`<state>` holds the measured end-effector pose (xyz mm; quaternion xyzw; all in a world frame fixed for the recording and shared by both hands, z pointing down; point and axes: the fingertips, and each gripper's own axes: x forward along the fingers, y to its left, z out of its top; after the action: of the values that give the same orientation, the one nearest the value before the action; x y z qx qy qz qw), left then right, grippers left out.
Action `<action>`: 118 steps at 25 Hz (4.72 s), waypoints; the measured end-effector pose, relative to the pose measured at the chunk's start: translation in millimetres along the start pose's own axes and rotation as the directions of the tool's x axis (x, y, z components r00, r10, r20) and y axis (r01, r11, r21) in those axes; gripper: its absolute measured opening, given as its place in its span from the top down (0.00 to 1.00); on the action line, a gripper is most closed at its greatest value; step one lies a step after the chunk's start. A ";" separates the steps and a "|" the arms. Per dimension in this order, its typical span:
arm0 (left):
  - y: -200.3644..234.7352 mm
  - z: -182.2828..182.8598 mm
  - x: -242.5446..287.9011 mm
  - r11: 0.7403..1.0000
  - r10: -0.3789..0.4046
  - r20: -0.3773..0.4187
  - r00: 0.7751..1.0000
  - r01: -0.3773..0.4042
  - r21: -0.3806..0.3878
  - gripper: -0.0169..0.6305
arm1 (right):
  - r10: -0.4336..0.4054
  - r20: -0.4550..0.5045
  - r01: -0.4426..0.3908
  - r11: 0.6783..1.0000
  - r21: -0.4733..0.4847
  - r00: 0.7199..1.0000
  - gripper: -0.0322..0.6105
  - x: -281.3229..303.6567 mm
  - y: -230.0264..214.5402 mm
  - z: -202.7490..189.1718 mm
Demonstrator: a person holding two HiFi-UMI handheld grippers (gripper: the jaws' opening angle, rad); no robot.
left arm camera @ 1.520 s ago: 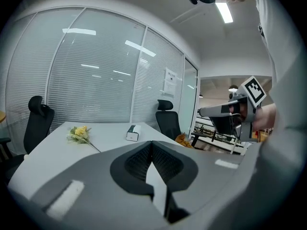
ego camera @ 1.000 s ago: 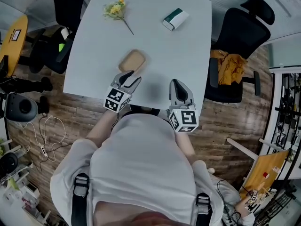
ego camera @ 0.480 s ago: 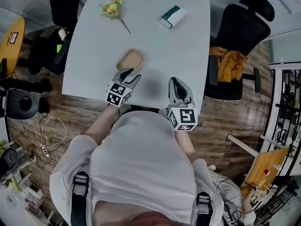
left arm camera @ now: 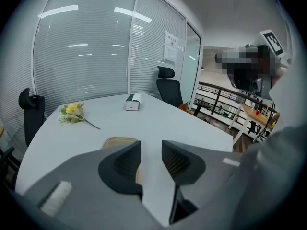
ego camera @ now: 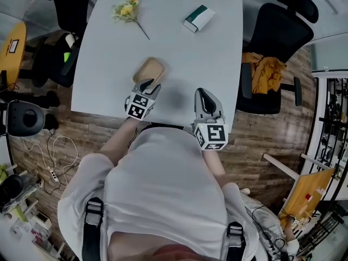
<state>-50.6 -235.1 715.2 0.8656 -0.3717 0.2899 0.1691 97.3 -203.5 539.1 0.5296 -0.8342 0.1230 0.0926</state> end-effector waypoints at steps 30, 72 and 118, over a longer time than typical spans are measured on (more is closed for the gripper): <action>11.6 -73.1 51.4 1.000 -0.011 -0.314 0.949 0.008 -0.011 0.76 | -0.031 -0.021 0.032 0.998 0.048 0.999 0.92 9.7 -15.8 -7.1; 25.9 -73.4 52.5 0.996 0.076 -0.294 0.953 -0.058 0.072 0.93 | -0.042 -0.028 0.044 0.997 0.070 0.999 0.92 7.4 -19.6 -9.8; -19.4 177.4 -145.5 0.995 0.091 0.578 0.811 -0.100 -0.017 0.93 | -0.079 0.211 0.073 0.997 0.037 0.974 0.92 -47.9 -28.7 69.3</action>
<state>-50.4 -233.0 484.9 0.8941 -0.4463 0.0246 0.0276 141.8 -194.9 462.6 0.5724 -0.8166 0.0743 -0.0002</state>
